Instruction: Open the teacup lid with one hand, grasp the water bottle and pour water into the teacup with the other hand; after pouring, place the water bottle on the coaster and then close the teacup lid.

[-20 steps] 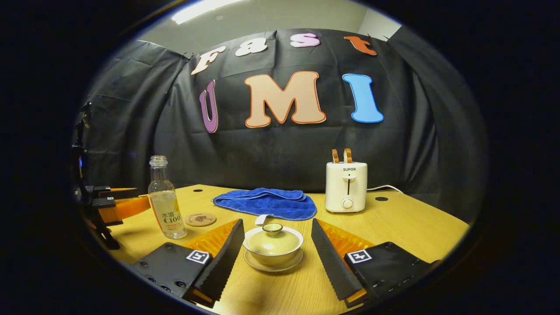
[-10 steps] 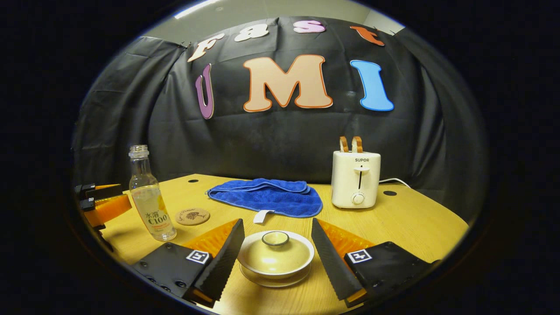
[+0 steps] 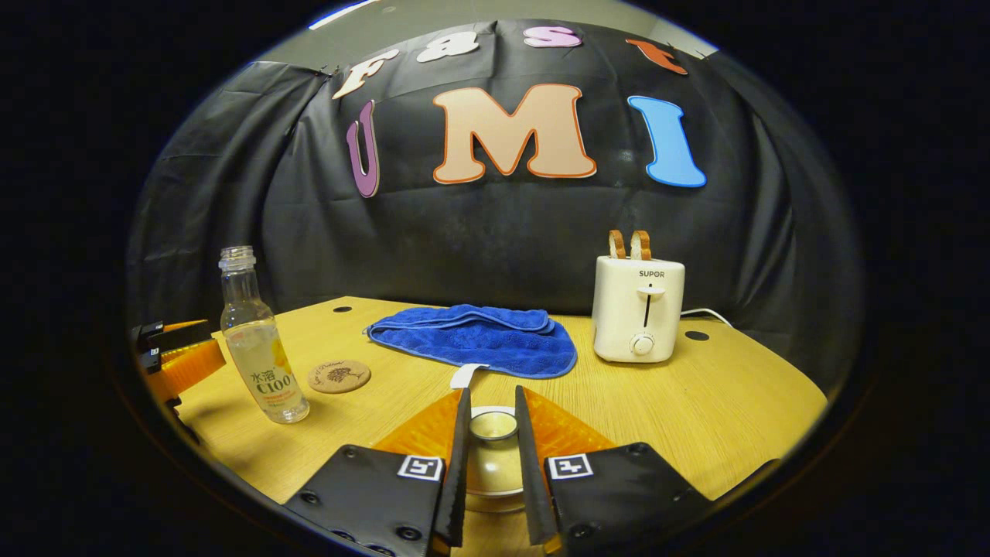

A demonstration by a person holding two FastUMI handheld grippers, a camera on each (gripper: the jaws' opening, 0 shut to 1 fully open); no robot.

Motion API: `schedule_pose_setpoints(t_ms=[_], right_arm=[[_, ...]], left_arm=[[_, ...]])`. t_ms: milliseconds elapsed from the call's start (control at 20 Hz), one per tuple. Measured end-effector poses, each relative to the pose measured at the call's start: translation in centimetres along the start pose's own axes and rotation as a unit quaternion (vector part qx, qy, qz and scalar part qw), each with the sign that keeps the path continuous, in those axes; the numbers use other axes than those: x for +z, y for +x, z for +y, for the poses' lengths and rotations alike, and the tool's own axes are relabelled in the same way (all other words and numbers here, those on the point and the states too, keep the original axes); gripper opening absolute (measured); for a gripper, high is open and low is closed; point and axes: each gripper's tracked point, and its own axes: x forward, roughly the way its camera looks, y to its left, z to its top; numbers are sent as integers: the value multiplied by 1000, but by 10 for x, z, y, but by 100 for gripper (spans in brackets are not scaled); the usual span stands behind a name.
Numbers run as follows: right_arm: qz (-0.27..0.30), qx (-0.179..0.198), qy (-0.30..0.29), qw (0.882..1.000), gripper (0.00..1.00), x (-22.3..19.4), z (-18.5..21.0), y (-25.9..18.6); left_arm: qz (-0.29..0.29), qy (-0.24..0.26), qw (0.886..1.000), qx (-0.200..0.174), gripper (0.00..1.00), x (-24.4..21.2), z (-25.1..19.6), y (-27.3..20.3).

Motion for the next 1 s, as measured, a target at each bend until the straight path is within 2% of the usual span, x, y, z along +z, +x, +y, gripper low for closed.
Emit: schedule_pose_setpoints(t_ms=[150,500,1000], right_arm=[[-27,-3,2,1000,35,8,-2,-7],[-74,-45,17,996,35,17,-22,-22],[-88,-116,21,989,35,17,-61,-59]], left_arm=[[0,0,1000,0,95,0,0,-1],[0,0,1000,-11,95,0,-5,0],[1,0,1000,-28,95,-2,-14,19]])
